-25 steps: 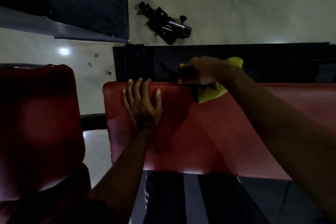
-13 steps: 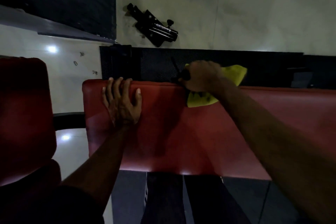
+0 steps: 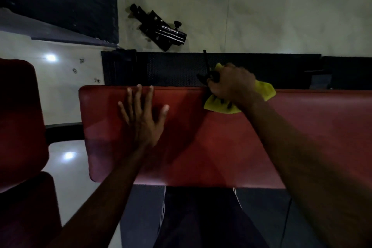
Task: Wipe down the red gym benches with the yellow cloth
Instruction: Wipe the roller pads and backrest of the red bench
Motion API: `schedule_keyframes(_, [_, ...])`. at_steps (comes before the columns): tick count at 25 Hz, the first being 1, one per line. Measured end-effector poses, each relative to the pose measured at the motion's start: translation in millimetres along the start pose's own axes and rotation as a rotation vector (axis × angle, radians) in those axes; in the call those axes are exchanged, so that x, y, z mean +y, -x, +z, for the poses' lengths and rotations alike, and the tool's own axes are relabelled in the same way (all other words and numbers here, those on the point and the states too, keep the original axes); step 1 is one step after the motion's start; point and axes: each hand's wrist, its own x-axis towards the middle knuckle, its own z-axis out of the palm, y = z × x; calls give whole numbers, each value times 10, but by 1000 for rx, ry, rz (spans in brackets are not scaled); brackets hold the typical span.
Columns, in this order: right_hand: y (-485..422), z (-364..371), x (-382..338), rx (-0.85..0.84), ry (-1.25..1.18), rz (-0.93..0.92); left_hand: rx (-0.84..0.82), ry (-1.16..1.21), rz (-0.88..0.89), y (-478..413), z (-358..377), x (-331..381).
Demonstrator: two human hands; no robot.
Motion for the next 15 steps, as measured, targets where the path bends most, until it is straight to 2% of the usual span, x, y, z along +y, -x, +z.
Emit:
schedule_keyframes(4, [40, 162, -412, 101, 4, -81, 61, -77, -89, 71, 185, 176])
schedule_keyframes(6, [117, 182, -352, 151, 47, -159, 107, -97, -83, 67, 232, 148])
schedule_keyframes(8, [180, 134, -119, 128, 65, -191, 123, -77, -80, 62, 240, 161])
schedule_keyframes(12, [210, 13, 322, 130, 22, 50, 121, -42, -86, 54, 246, 167])
schedule_keyframes(15, [109, 27, -7, 78, 26, 79, 115, -30, -106, 62, 253, 153])
